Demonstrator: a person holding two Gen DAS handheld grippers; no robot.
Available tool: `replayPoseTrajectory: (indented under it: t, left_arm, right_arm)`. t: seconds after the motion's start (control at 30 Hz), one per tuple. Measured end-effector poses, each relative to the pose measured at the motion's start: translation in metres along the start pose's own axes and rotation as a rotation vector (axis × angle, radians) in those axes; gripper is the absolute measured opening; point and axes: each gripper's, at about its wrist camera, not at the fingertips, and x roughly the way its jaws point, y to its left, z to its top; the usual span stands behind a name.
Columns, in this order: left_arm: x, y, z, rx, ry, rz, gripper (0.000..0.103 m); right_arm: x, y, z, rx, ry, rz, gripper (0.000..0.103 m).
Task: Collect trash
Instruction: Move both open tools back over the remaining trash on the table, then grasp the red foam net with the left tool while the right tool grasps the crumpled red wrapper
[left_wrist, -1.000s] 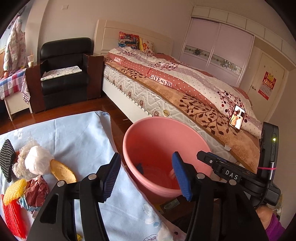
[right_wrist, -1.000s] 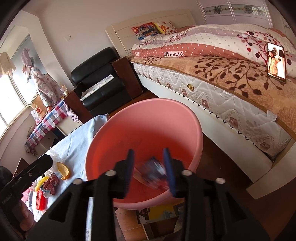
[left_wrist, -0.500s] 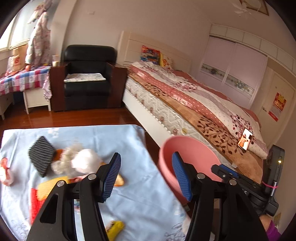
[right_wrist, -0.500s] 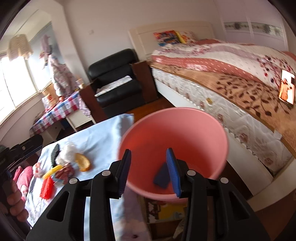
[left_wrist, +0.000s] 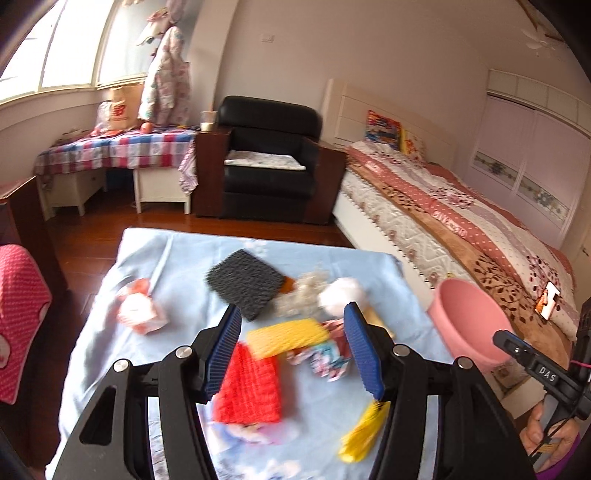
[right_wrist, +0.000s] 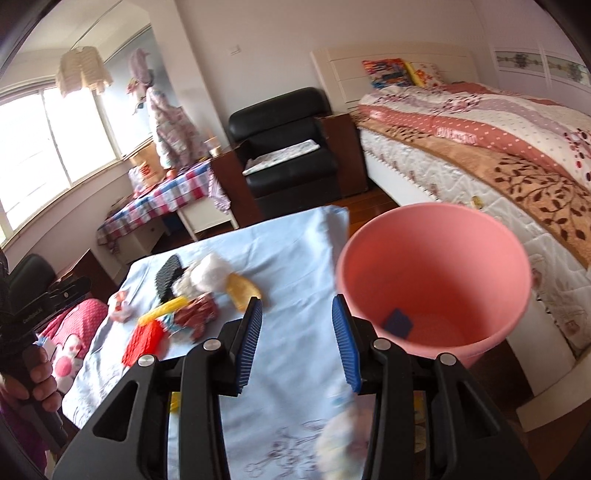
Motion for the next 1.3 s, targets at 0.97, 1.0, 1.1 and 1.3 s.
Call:
replayPoseTrajectory:
  t: [0.97, 1.0, 1.1, 1.3]
  left_arm:
    - [0.067, 0.047, -0.06, -0.054, 0.286, 0.059, 0.056]
    - [0.069, 0.047, -0.06, -0.055, 0.295, 0.058, 0.051]
    - [0.076, 0.047, -0.062, -0.064, 0.321, 0.044, 0.041]
    - [0.077, 0.047, -0.064, -0.046, 0.313, 0.033, 0.017]
  right_arm:
    - [0.046, 0.075, -0.038, -0.105, 0.199, 0.119, 0.04]
    - [0.047, 0.076, -0.038, -0.101, 0.207, 0.121, 0.04]
    - [0.051, 0.08, -0.036, -0.102, 0.219, 0.124, 0.04]
    - [0.06, 0.08, -0.027, -0.108, 0.21, 0.102, 0.04]
